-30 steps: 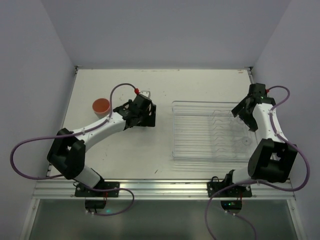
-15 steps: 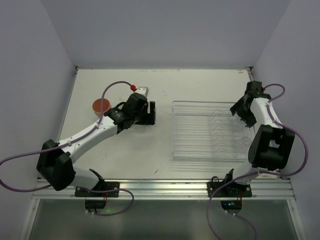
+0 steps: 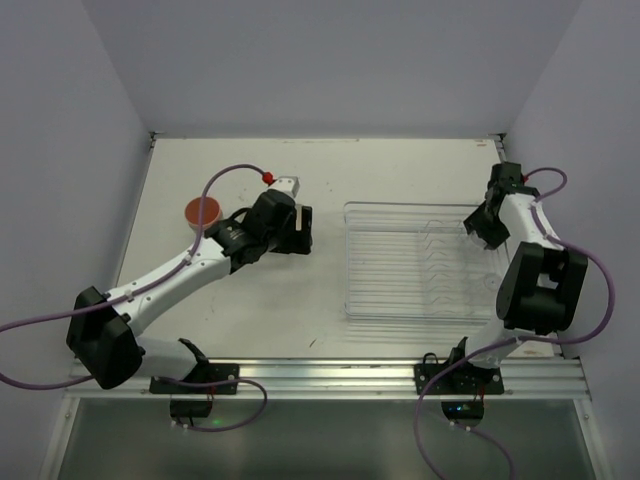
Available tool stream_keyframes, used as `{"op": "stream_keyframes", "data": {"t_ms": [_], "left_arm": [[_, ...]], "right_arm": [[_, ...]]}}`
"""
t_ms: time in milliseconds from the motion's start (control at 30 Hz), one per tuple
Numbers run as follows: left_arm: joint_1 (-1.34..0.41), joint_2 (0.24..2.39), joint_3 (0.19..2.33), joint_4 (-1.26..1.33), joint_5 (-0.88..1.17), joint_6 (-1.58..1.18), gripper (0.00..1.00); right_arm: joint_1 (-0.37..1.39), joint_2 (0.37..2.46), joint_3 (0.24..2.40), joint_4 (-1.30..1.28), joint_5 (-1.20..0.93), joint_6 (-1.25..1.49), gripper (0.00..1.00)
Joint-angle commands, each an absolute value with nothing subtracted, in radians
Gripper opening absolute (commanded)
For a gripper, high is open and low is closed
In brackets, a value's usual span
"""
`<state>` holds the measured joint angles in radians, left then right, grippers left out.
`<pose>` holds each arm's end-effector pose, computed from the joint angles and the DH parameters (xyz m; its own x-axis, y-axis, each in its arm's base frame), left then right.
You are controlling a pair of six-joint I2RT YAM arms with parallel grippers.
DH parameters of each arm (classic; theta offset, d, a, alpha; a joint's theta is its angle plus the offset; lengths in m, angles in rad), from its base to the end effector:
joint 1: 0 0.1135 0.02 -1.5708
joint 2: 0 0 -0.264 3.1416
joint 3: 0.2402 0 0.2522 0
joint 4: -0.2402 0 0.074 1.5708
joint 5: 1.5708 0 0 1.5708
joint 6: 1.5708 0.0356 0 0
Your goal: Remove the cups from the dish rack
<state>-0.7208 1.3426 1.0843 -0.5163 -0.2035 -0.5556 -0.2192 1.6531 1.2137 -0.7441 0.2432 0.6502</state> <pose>0.2228 -0.1862 0.2899 -0.7301 -0.0462 -0.6818 0.1798 0.9496 -0.2569 0.3202 -0.0801 0.2262 -0.5379 0.7218 -0.4356 0.7858 0.6164 0.0512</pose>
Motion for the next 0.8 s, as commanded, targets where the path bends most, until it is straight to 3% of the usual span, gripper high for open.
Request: {"op": "stream_keyframes", "data": {"t_ms": [0, 267, 400, 633, 767], "left_arm": [[-0.736, 1.313, 1.134, -0.543, -0.238, -0.545, 0.83], [-0.775, 1.324, 1.245, -0.598, -0.25, -0.535, 0.83], [-0.778, 1.319, 1.322, -0.586, -0.128, -0.522, 0.83], [-0.775, 1.224, 1.249, -0.274, 0.271, -0.506, 0.83], [-0.773, 1.181, 1.137, -0.024, 0.417, -0.543, 0.83]], "right_arm": [[-0.21, 1.579, 1.23, -0.733, 0.276, 0.647, 0.0], [-0.16, 1.297, 1.295, -0.87, 0.27, 0.649, 0.0], [-0.16, 1.178, 1.338, -0.91, 0.152, 0.611, 0.0], [-0.158, 1.043, 1.295, -0.865, -0.248, 0.574, 0.0], [-0.158, 1.016, 1.223, -0.796, -0.599, 0.597, 0.0]]}}
